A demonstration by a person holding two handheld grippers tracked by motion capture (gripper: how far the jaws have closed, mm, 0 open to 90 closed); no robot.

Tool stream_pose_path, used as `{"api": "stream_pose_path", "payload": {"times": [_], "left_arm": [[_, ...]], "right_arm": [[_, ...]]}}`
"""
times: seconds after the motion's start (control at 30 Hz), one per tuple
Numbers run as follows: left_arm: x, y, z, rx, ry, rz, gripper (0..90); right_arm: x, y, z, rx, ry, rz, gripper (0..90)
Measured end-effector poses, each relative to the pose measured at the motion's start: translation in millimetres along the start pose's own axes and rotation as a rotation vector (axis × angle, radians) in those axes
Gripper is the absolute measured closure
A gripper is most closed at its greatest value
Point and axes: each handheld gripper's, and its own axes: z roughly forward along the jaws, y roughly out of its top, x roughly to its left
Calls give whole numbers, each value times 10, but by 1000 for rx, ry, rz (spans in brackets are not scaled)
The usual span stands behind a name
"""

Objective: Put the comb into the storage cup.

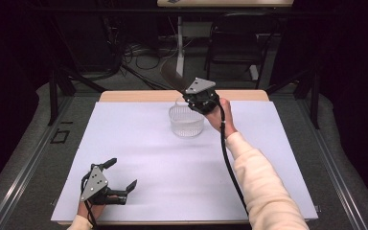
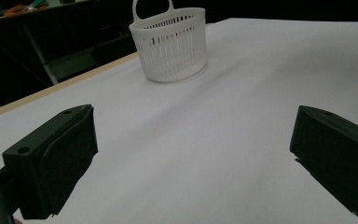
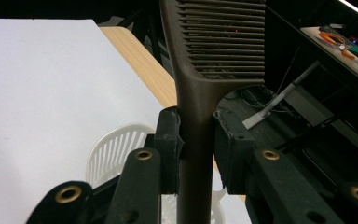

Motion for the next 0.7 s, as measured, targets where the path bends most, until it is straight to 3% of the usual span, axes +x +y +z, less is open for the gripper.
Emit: {"api": "stream_pose_path", "payload": {"times": [0.7], "left_arm": [[1,1,-2,0,3,1,9]], "right_arm": [[112,-33,190,-8,9,-41,727]]}}
